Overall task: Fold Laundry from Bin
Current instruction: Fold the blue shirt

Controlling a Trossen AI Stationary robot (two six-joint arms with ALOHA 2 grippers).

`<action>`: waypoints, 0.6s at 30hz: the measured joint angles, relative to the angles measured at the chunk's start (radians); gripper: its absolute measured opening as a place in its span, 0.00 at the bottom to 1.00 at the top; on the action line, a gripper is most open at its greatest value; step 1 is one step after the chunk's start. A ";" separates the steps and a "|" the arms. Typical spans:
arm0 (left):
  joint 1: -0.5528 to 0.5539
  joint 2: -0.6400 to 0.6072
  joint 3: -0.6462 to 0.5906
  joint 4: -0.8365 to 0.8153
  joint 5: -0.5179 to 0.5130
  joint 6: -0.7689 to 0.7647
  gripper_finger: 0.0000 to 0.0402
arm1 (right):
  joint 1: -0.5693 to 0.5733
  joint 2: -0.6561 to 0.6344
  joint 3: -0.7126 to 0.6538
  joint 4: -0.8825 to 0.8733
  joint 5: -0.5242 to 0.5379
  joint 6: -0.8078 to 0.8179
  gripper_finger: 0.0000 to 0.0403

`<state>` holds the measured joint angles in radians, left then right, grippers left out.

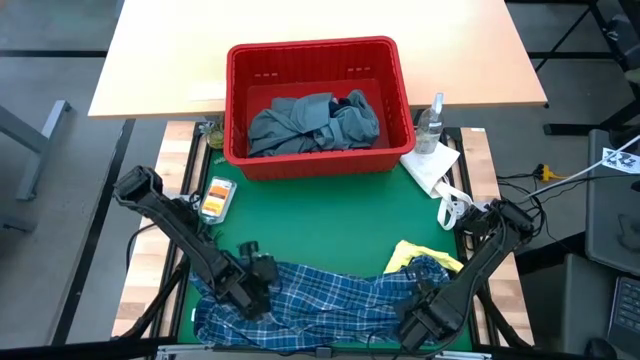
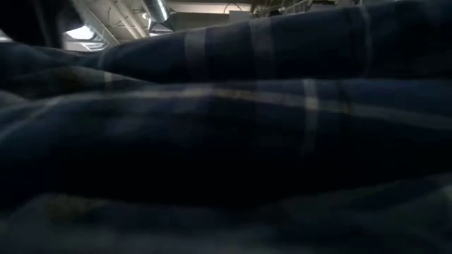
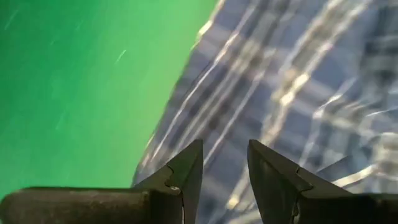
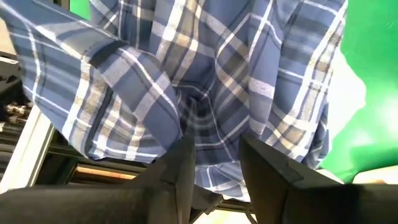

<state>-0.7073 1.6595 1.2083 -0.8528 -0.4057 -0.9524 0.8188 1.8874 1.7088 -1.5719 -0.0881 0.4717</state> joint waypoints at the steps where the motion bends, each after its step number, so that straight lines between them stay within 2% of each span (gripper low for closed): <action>1: -0.001 0.002 0.000 -0.034 0.000 -0.044 0.30 | 0.000 0.000 0.000 0.000 0.002 0.000 0.31; 11: 0.000 0.005 -0.075 -0.059 0.013 -0.275 0.30 | 0.000 0.000 0.000 0.000 0.018 -0.001 0.31; 15: 0.000 0.006 -0.108 -0.052 0.118 -0.311 0.30 | 0.000 0.000 0.000 0.001 0.018 -0.001 0.31; 18: -0.016 0.006 -0.108 -0.048 0.133 -0.312 0.26 | 0.000 0.000 0.000 0.001 0.018 -0.002 0.31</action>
<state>-0.7236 1.6653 1.1000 -0.9011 -0.2728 -1.2645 0.8188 1.8874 1.7088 -1.5711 -0.0704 0.4702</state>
